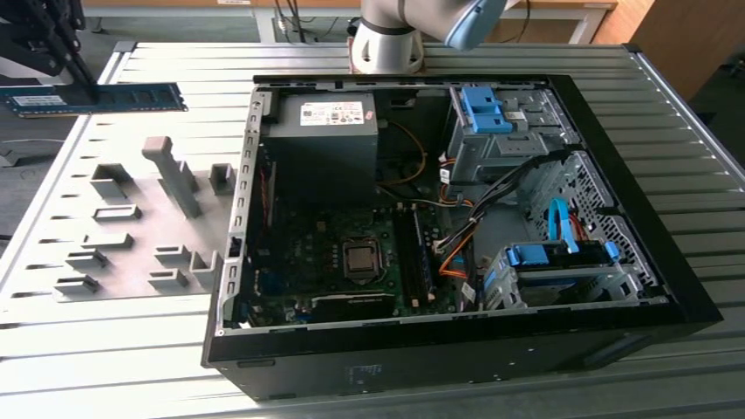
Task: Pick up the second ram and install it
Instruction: 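Pick up the second ram and move it above second insertion slot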
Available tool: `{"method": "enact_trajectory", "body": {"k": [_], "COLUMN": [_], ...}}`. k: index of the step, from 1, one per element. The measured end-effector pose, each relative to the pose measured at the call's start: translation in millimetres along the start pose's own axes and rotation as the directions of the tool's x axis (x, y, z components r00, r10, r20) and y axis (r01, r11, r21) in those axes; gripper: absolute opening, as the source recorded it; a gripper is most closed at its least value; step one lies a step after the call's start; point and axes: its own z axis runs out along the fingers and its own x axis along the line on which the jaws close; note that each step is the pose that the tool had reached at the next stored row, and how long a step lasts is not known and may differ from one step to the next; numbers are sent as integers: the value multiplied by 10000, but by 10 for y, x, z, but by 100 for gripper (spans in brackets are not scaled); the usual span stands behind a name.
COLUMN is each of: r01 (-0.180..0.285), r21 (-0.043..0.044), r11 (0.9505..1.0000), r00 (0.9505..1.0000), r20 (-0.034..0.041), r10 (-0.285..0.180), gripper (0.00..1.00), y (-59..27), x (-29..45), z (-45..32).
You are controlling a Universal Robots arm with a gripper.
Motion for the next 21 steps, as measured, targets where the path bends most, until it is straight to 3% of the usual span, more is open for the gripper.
{"method": "enact_trajectory", "body": {"k": [21], "r01": [-1], "r21": [0], "r11": [10000], "r00": [10000], "r20": [0], "r10": [1], "gripper": [14], "y": [-199], "x": [0], "z": [-1]}}
